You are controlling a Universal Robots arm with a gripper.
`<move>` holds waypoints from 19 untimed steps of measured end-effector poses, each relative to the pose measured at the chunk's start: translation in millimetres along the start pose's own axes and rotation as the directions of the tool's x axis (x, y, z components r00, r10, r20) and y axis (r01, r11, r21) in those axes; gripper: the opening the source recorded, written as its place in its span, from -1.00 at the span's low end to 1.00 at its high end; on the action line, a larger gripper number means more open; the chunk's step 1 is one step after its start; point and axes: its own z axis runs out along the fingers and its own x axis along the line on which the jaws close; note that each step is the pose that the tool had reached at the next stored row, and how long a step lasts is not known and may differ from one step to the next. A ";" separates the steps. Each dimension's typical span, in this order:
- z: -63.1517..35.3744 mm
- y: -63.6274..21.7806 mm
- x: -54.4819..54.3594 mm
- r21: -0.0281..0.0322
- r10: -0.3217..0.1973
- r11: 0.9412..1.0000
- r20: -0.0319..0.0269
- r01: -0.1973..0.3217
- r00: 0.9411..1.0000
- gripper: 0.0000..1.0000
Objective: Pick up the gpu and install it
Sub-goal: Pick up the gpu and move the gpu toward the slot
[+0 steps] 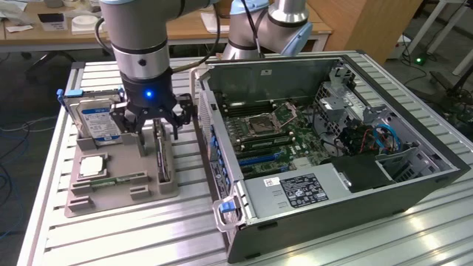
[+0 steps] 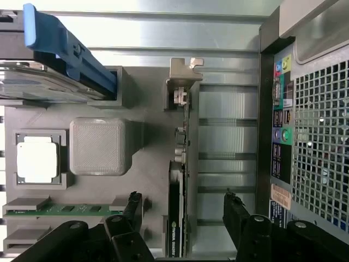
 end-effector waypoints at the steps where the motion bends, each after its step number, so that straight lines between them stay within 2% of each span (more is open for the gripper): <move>1: 1.5 0.2 0.4 0.000 0.001 1.000 0.000 -0.001 1.000 0.41; 11: 18.4 -0.6 3.4 0.003 0.001 1.000 0.000 -0.001 1.000 0.41; 19: 33.0 -1.0 4.0 0.008 0.002 1.000 0.000 -0.002 1.000 0.41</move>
